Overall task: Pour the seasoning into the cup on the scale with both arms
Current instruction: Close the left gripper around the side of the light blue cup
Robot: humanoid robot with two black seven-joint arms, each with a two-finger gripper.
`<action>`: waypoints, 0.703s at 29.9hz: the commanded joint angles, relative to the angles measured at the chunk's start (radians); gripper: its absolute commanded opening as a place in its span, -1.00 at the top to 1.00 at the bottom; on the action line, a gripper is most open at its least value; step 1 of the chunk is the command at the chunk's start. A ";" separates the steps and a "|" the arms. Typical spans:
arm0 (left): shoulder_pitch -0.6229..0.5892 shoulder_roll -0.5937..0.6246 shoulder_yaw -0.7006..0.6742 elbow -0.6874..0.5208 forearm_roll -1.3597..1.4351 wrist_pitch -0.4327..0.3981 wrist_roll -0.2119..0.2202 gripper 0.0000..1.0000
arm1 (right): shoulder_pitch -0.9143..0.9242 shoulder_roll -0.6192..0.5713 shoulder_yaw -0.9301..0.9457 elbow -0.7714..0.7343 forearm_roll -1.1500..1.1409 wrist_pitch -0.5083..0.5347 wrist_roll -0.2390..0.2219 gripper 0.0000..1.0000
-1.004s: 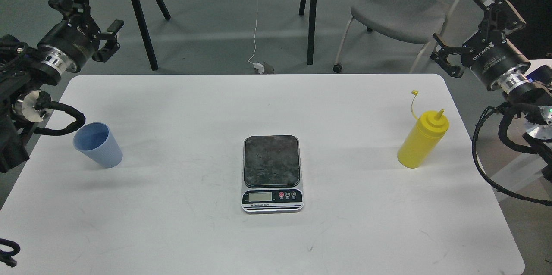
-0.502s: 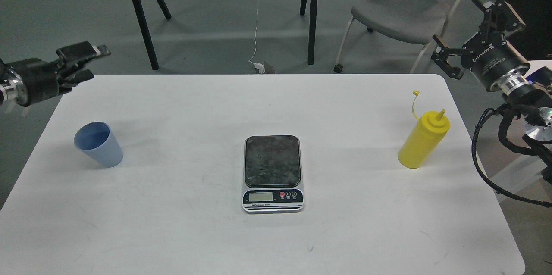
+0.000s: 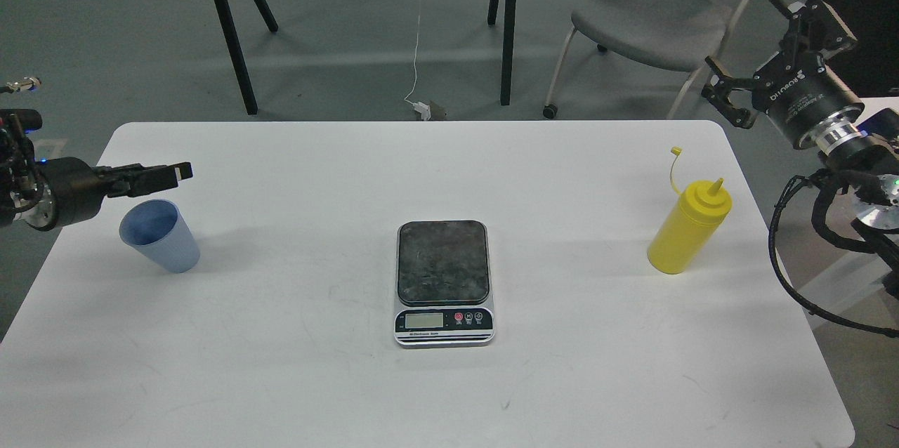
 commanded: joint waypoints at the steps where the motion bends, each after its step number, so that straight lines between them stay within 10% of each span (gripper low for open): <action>1: 0.001 -0.001 0.047 0.028 0.072 0.061 0.000 -0.99 | -0.001 0.003 0.001 0.001 0.000 0.000 0.000 -0.99; 21: 0.048 -0.082 0.104 0.169 0.075 0.126 0.000 -0.99 | -0.001 0.004 0.001 0.001 0.000 0.000 0.000 -0.99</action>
